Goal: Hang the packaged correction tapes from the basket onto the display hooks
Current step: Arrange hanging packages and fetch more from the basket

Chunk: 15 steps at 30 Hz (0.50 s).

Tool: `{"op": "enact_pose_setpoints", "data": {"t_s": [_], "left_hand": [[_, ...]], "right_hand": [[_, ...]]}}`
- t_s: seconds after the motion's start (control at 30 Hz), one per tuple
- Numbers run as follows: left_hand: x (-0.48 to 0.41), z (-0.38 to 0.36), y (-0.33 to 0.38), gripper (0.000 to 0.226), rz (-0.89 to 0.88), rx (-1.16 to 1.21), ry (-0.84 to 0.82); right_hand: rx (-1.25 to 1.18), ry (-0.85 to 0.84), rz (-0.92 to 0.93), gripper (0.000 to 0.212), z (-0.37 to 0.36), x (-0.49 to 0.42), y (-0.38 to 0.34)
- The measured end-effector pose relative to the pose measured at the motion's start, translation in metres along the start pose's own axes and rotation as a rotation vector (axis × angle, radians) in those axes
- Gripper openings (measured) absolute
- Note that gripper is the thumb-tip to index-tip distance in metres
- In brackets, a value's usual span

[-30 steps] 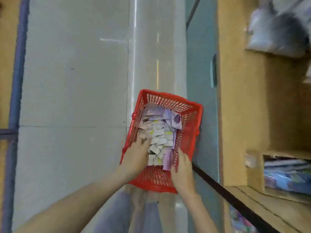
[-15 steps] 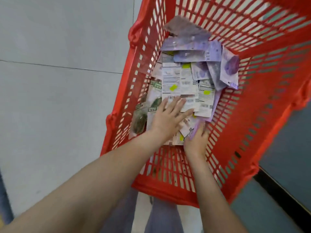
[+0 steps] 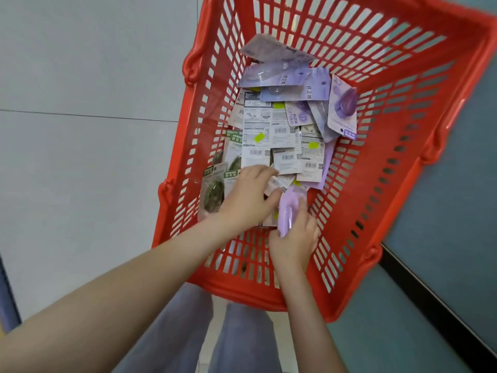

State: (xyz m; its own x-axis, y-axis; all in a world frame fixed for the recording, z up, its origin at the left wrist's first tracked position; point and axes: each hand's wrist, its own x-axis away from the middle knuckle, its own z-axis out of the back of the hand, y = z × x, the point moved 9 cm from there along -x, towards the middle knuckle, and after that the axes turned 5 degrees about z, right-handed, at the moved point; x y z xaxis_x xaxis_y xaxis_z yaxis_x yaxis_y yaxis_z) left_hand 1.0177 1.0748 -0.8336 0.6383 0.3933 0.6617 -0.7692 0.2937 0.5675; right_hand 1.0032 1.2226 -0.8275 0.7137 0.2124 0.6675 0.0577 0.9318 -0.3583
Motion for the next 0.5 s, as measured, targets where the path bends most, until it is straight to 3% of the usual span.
{"op": "enact_pose_setpoints", "data": {"t_s": [0.1, 0.2, 0.33, 0.4, 0.5], "left_hand": [[0.012, -0.011, -0.02, 0.051, 0.454, 0.247, -0.226], [0.022, -0.021, -0.026, 0.06, 0.595, 0.328, -0.399], [0.037, -0.039, -0.03, 0.074, 0.803, 0.641, -0.392], [0.046, -0.046, -0.024, 0.057, 0.855, 0.739, -0.449], [0.054, -0.05, -0.022, 0.009, 0.822, 0.8, -0.53]], "right_hand": [[-0.09, -0.023, 0.031, 0.091, 0.011, 0.018, -0.012], [-0.091, -0.062, 0.077, 0.089, 0.014, 0.023, -0.023], [-0.04, -0.129, 0.089, 0.078, 0.016, 0.02, -0.031], [-0.003, -0.133, 0.094, 0.066, 0.019, 0.023, -0.033], [0.006, -0.169, 0.13, 0.06, 0.016, 0.032, -0.035]]}}
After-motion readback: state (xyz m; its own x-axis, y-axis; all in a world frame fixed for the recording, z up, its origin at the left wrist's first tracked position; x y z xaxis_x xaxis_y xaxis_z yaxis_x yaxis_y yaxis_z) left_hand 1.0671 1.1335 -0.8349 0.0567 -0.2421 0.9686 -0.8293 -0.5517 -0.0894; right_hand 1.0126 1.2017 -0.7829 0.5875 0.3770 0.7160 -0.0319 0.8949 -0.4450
